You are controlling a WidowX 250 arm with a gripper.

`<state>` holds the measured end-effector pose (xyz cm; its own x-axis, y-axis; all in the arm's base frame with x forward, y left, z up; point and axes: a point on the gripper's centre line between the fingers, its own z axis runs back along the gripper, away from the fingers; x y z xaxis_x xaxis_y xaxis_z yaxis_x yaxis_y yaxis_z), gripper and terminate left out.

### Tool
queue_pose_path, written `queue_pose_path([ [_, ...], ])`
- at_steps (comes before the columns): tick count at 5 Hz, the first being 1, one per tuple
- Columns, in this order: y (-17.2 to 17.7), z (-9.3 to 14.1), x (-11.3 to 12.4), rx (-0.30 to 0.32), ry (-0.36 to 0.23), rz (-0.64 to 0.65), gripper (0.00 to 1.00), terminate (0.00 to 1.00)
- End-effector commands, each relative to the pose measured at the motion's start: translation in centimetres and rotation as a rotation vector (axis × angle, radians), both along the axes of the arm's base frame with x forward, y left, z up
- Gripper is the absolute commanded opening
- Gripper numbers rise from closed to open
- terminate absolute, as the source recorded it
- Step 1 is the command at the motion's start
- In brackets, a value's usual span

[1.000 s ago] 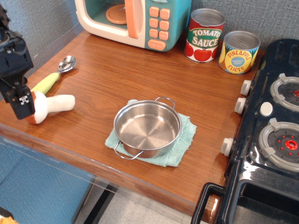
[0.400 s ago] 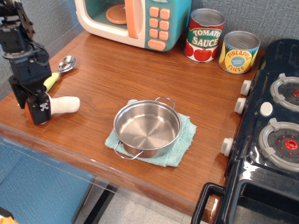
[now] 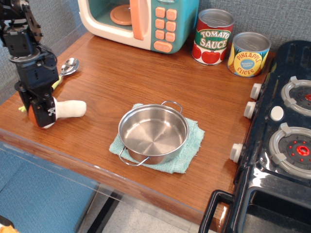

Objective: Pick up mushroom and put it inside of the pot.

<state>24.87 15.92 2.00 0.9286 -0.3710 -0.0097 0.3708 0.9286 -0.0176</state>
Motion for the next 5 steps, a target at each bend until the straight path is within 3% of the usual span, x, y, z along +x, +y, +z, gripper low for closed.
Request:
queue_pose_path([
  [1,-5.0,6.8,3.2,0.092,-0.204,-0.007,0.00,0.00],
  [2,-10.0,8.0,4.6,0.082,-0.249,-0.049,0.00,0.00],
  [3,-15.1,7.2,5.1,0.042,-0.224,-0.116,0.00,0.00],
  [5,-19.1,6.2,4.9,0.023,-0.203,-0.175,0.00,0.00],
])
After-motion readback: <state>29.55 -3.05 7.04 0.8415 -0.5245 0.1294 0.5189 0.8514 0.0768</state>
